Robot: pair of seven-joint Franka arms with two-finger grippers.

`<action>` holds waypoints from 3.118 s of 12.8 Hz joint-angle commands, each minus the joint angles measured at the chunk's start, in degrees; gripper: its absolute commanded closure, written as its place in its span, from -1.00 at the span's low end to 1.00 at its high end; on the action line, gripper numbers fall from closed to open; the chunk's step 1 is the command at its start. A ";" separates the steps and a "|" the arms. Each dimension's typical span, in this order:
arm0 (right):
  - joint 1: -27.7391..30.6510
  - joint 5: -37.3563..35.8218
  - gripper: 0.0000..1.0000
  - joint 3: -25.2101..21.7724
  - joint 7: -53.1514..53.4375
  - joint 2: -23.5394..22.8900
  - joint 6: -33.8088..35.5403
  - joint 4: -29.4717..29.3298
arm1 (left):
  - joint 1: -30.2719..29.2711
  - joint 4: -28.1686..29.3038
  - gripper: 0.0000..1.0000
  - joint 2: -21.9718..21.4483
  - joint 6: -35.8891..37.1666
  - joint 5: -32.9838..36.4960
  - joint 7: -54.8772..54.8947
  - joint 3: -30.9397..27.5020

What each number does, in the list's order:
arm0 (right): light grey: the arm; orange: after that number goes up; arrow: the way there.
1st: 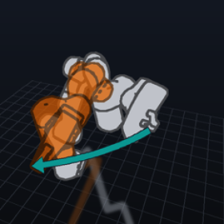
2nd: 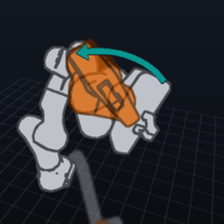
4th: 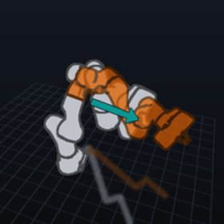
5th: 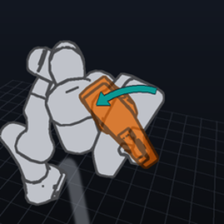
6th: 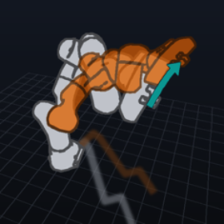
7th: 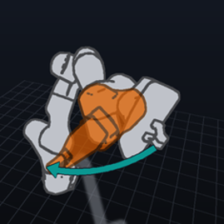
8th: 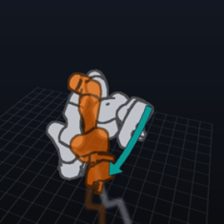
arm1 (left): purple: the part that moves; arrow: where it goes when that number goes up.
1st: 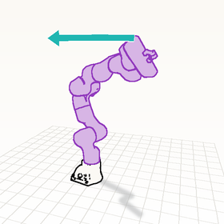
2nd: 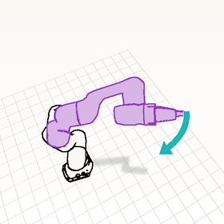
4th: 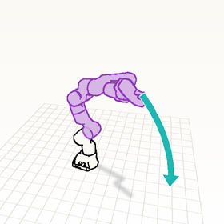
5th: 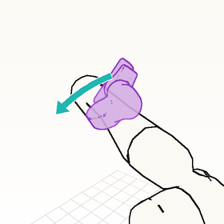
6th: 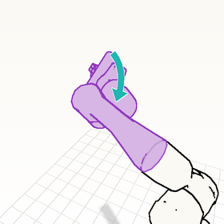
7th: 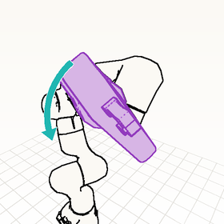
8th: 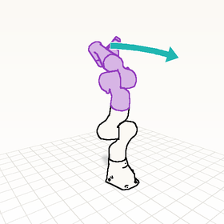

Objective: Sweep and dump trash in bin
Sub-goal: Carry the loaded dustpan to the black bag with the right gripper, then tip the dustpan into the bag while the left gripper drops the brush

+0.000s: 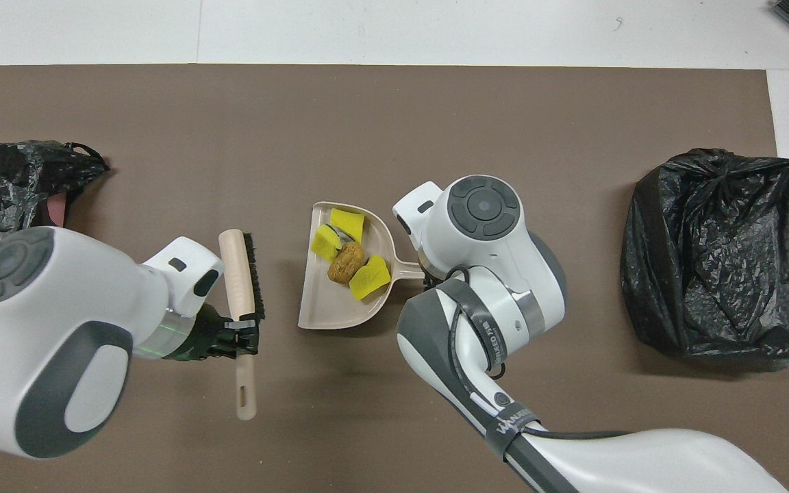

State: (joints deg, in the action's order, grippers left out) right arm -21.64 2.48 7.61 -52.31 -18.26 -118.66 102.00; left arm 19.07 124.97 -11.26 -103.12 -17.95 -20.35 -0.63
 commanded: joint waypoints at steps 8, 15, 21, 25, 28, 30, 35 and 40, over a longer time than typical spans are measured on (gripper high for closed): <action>19.59 2.53 1.00 0.30 -9.80 16.13 10.36 0.48 | -3.98 2.64 1.00 -1.84 0.83 0.64 6.22 3.52; 42.62 1.84 1.00 -0.57 -29.92 18.17 17.40 -0.83 | 15.37 10.99 1.00 2.20 -19.38 0.64 -10.50 3.97; 50.47 -11.32 1.00 -5.14 -46.09 17.20 14.26 -4.18 | 19.33 14.42 1.00 3.35 -22.21 0.55 -12.35 3.97; 48.55 -23.28 1.00 -5.06 -57.97 17.38 9.24 -1.99 | 18.47 13.47 -1.00 4.13 -21.33 0.64 -13.05 3.79; 45.91 -30.41 1.00 -5.06 -58.69 17.38 6.08 0.04 | 12.51 9.08 -1.00 4.66 -20.37 4.04 -12.88 3.70; 43.97 -37.17 1.00 -4.97 -59.13 17.29 5.63 0.13 | 8.03 5.39 -1.00 4.58 -18.53 6.61 -12.09 3.35; 40.19 -45.45 1.00 -4.88 -60.45 17.47 5.89 0.13 | -6.38 1.42 -1.00 5.01 -16.85 8.20 5.62 3.35; 37.47 -50.98 1.00 -4.36 -54.24 19.83 8.35 1.69 | -17.21 -13.40 -1.00 10.54 -5.99 11.09 22.34 3.35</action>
State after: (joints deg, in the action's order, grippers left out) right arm 16.80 -45.36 2.75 -109.89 -0.64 -111.73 101.42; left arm 4.27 120.01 -4.97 -115.71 -8.98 -1.35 1.95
